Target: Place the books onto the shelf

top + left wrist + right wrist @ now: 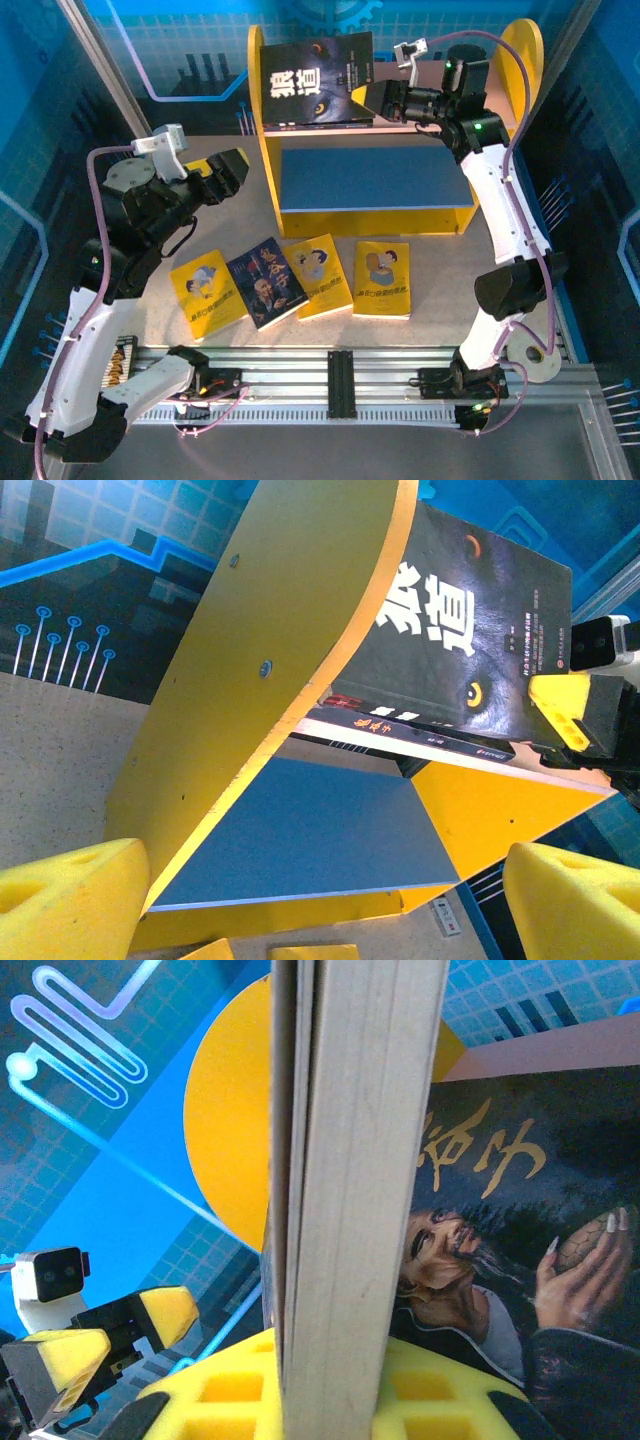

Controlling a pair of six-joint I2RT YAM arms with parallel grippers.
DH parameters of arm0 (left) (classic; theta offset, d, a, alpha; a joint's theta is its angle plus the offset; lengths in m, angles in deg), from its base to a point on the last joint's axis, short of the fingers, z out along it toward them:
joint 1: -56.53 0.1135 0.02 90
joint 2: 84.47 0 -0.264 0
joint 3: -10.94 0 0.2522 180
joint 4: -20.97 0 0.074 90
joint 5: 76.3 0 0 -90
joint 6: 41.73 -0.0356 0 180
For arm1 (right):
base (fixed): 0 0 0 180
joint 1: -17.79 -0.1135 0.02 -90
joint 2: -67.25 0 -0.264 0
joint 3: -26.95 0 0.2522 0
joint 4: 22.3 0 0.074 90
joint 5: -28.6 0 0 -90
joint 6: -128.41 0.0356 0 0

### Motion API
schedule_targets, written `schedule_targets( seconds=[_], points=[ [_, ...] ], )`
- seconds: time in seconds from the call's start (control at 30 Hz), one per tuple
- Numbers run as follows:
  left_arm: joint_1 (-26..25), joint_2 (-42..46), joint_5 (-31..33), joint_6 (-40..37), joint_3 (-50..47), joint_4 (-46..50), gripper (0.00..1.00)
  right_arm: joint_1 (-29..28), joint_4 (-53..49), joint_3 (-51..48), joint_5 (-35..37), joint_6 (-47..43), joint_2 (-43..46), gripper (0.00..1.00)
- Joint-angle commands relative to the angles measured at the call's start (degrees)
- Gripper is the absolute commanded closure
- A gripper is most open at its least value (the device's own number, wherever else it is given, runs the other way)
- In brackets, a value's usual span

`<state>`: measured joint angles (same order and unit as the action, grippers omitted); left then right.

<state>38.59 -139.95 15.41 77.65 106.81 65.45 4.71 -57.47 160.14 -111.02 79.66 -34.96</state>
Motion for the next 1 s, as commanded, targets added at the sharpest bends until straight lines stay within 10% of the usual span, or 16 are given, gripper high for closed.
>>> schedule_targets(
  seconds=[0.0,0.97],
  points=[
    [0.18,0.82,0.88,-1.68,-0.72,0.04,0.08,-1.16,-0.34,2.98,1.44,-2.63,-0.01,0.89],
    [0.18,1.43,1.34,-1.79,-0.37,0.22,0.07,-4.63,-21.57,14.42,15.68,-18.74,-3.51,0.54]
  ],
)
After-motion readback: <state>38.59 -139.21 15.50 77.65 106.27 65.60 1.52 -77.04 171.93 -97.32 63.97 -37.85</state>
